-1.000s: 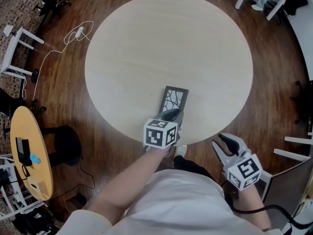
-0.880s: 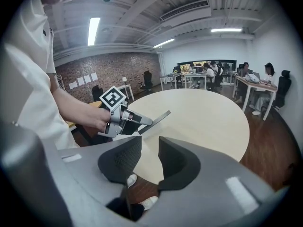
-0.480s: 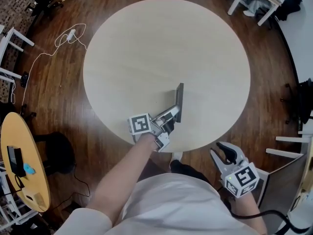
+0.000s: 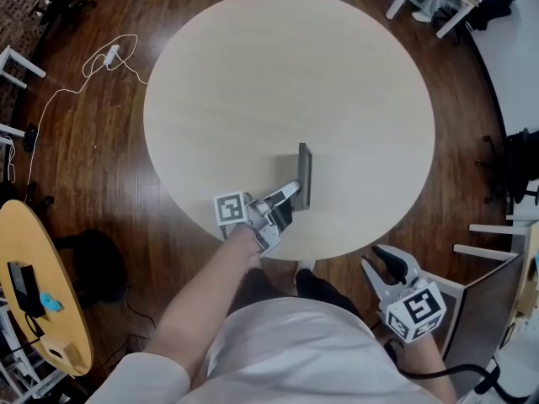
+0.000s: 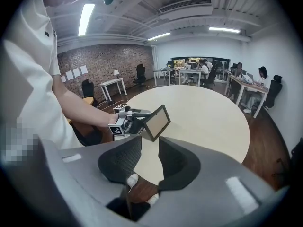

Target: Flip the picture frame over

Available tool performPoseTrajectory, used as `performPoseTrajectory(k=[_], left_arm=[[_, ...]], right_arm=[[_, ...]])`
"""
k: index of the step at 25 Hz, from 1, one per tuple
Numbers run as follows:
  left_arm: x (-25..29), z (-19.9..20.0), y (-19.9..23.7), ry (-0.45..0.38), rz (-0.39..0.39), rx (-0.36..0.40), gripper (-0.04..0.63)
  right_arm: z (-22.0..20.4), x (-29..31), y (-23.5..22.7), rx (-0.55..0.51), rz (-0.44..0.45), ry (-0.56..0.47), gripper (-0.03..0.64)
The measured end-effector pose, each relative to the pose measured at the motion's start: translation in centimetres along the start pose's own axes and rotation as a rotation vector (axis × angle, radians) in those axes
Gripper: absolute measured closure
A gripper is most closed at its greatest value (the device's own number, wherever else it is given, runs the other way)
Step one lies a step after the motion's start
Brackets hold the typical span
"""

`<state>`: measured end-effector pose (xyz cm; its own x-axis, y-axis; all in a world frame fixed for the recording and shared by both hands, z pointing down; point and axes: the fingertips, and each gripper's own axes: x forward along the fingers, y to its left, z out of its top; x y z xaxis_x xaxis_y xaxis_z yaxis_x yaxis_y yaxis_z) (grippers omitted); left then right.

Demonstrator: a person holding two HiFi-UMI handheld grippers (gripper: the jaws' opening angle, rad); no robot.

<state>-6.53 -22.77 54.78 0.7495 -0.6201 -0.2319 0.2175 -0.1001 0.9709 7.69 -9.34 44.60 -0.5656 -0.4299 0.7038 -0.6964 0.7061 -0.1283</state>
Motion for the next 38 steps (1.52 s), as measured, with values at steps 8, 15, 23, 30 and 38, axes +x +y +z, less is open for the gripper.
performPoseTrajectory(k=[8,15,23,30,38], left_arm=[[-2.4,1.7,1.8,0.08,0.117,0.084,0.588],[-2.6,2.3,3.7,0.184,0.219,0.173,0.595],[-2.9,2.0,4.3,0.232,0.229,0.21,0.595],[-3.8,-0.1,0.1,0.227,0.213,0.339,0.595],[-8.8,-11.6,-7.3,0.194,0.301,0.689,0.595]], right_arm=[[0.0,0.8,2.2,0.046,-0.027,-0.007,0.5],[-1.1,0.7,3.3,0.106,-0.09,-0.017,0.5],[-3.2,-0.2,5.1,0.136,-0.127,0.001,0.5],[-4.9,-2.0,5.3,0.078,-0.094,-0.042,0.5],[-10.4,-7.2,7.3,-0.013,0.005,-0.173,0.503]])
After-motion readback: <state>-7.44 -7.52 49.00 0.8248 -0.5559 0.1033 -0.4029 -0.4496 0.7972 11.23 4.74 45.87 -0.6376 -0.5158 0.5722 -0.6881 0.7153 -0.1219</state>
